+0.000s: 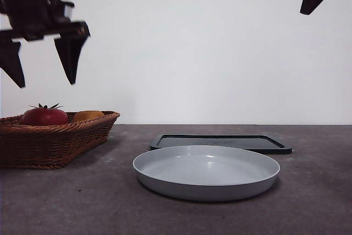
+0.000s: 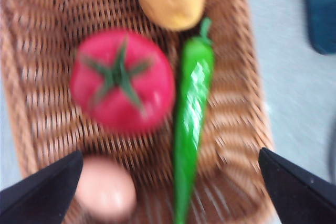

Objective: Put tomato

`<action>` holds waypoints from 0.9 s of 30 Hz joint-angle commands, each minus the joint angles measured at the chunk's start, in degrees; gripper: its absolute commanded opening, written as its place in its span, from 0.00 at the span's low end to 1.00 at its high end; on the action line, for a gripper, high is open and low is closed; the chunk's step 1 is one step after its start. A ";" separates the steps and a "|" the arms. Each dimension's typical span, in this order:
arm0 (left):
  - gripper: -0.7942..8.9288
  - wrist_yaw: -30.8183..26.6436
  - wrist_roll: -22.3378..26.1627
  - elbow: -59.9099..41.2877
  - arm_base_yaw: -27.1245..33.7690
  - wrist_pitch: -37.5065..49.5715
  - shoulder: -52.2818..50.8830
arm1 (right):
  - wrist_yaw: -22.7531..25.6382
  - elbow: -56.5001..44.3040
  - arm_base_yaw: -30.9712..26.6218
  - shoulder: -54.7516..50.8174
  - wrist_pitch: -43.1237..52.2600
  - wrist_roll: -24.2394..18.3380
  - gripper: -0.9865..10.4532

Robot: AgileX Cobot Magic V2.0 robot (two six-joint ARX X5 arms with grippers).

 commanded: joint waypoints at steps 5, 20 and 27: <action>0.79 -0.39 3.67 7.26 2.69 1.62 8.48 | -0.74 1.27 0.37 -0.02 -0.98 -0.24 0.62; 0.78 3.15 5.49 8.41 5.86 4.96 17.03 | -1.42 1.27 0.37 0.00 -2.80 -0.26 0.62; 0.67 3.15 4.61 8.41 5.84 4.76 19.02 | -1.42 1.27 0.37 0.00 -2.45 -0.24 0.62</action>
